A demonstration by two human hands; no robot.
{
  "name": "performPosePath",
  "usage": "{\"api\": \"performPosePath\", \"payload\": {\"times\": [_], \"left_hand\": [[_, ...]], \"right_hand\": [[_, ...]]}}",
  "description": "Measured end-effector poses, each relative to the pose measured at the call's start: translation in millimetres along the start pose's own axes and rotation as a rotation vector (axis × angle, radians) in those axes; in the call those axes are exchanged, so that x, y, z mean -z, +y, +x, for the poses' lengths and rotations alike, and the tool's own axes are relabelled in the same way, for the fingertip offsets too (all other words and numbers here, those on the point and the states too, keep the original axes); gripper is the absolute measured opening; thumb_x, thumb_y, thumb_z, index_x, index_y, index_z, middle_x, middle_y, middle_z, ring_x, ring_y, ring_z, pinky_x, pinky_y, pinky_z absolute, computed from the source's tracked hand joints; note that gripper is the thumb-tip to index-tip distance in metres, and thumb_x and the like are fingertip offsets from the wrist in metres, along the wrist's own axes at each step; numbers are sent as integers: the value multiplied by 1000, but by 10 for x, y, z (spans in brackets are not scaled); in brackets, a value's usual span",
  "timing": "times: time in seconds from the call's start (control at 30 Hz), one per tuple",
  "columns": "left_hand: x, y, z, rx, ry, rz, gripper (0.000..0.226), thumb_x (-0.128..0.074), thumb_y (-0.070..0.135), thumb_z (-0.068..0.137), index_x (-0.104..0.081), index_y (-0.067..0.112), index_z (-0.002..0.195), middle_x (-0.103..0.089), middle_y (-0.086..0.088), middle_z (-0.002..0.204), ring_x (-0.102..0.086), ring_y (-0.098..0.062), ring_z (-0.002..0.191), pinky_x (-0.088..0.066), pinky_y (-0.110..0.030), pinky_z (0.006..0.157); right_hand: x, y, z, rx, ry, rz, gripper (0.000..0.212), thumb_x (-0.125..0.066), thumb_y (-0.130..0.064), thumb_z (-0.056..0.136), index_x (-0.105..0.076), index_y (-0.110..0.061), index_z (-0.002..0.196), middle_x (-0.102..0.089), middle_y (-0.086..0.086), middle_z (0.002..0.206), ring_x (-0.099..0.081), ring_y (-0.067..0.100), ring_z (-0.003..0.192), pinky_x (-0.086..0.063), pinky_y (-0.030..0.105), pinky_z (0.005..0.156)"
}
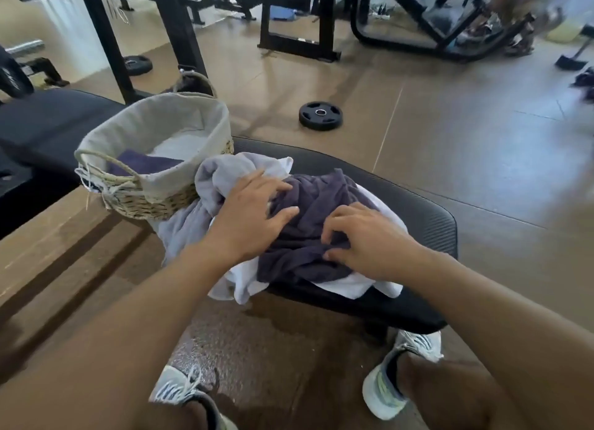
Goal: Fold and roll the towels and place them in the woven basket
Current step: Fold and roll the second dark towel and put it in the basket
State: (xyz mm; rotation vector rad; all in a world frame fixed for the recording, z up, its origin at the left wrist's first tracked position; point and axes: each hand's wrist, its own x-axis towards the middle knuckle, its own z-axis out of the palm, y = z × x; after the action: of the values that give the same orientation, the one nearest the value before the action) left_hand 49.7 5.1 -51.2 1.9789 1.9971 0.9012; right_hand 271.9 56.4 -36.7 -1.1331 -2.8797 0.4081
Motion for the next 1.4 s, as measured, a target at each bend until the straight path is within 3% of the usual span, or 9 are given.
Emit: {"api": "performPosePath", "payload": {"times": [0.17,0.4,0.5,0.67,0.83,0.93,1.07,1.23,1.4], "left_hand": [[143,209,-165,-49,-111,-36,45,-70,70,75,-67,31,95,-66,14,94,-58,-6,96,-49,-29,85],[157,339,-176,119,183,-134,10,-66,16,83,-60,24,83,-63,10,69,-59,-7,66,-52,-22,66],[273,420,-123,99,393,-134,17,-56,3,86,-60,18,93,-63,9,79,-53,-5,74,-38,-5,69],[436,494,-147,-8,482,-162,24,-54,5,91,-59,17,112,-63,7,103,-58,-8,95,-39,-11,82],[680,569,-201,23,40,-351,18,-74,36,87,-68,28,102,-67,11,70,-62,0,64,-42,-7,60],[657,285,-213,146,-181,-344,20,-77,45,80,-76,32,95,-75,14,83,-68,-1,81,-49,-16,75],[520,-39,-176,179,28,-160,5,-74,34,88,-77,31,86,-75,14,78,-66,0,81,-46,-17,73],[474,-55,-98,259,87,-58,56,-54,46,99,-49,12,55,-49,7,45,-48,-16,53,-37,-37,57],[500,-177,-30,327,163,-125,56,-56,44,99,-51,8,56,-42,6,47,-43,-17,54,-35,-38,58]], "right_hand": [[159,-79,7,-118,249,328,3,-56,-25,97,-52,-25,98,-65,-9,86,-59,20,87,-47,39,78],[578,-313,-21,-43,445,678,16,-66,-23,95,-51,-28,93,-71,-8,78,-57,0,66,-41,12,64],[689,-393,-92,48,404,659,31,-83,-19,78,-54,-27,87,-72,-7,76,-59,-1,64,-46,14,63],[770,-440,-248,157,391,904,31,-63,8,78,-59,-21,88,-63,-9,67,-51,5,57,-43,18,56],[969,-292,-291,32,111,1618,15,-56,3,82,-61,-4,94,-65,16,89,-61,23,80,-52,30,72],[824,-111,-150,-214,132,1406,12,-58,-4,95,-69,-9,94,-69,12,87,-62,20,78,-51,30,73],[470,104,41,-373,261,922,5,-74,-19,91,-72,-21,87,-74,13,85,-62,15,71,-50,32,72],[398,125,194,-325,372,758,11,-79,-33,86,-72,-28,91,-72,-6,88,-62,4,75,-55,32,80],[441,32,177,-114,316,599,39,-85,-58,67,-65,-35,92,-63,-18,100,-58,-3,94,-42,14,80]]}}
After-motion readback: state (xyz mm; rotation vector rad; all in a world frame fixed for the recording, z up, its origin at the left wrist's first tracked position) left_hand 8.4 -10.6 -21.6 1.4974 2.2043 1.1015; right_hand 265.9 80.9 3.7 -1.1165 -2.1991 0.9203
